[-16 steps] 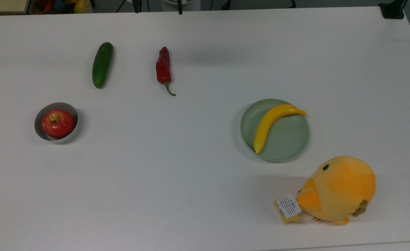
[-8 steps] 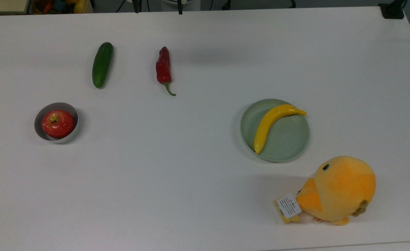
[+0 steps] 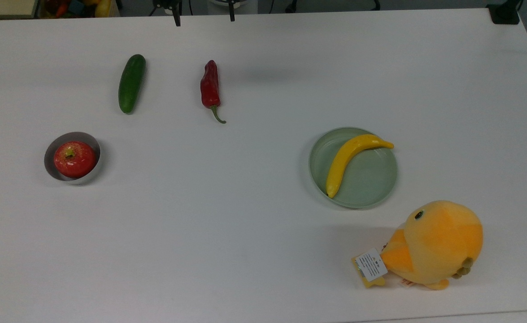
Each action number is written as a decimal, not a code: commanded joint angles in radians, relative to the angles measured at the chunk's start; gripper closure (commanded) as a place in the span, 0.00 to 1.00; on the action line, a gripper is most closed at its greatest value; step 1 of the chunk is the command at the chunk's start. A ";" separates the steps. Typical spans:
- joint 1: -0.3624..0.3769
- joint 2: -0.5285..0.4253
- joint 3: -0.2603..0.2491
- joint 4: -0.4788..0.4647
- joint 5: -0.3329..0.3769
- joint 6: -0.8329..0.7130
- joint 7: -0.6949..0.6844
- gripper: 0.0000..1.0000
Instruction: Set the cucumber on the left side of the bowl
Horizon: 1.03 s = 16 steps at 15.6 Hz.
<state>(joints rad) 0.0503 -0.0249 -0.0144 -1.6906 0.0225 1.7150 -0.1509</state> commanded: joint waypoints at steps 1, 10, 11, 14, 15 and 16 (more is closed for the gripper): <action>-0.021 -0.020 -0.012 -0.015 -0.018 -0.058 -0.078 0.00; -0.098 -0.004 -0.151 -0.014 -0.055 -0.046 -0.153 0.00; -0.102 0.008 -0.173 -0.015 -0.055 -0.020 -0.177 0.00; -0.102 0.036 -0.243 -0.044 -0.055 0.047 -0.197 0.00; -0.102 0.045 -0.257 -0.070 -0.055 0.076 -0.197 0.00; -0.102 0.054 -0.265 -0.104 -0.055 0.113 -0.196 0.00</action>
<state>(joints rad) -0.0639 0.0082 -0.2416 -1.7099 -0.0238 1.7282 -0.3326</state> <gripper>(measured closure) 0.000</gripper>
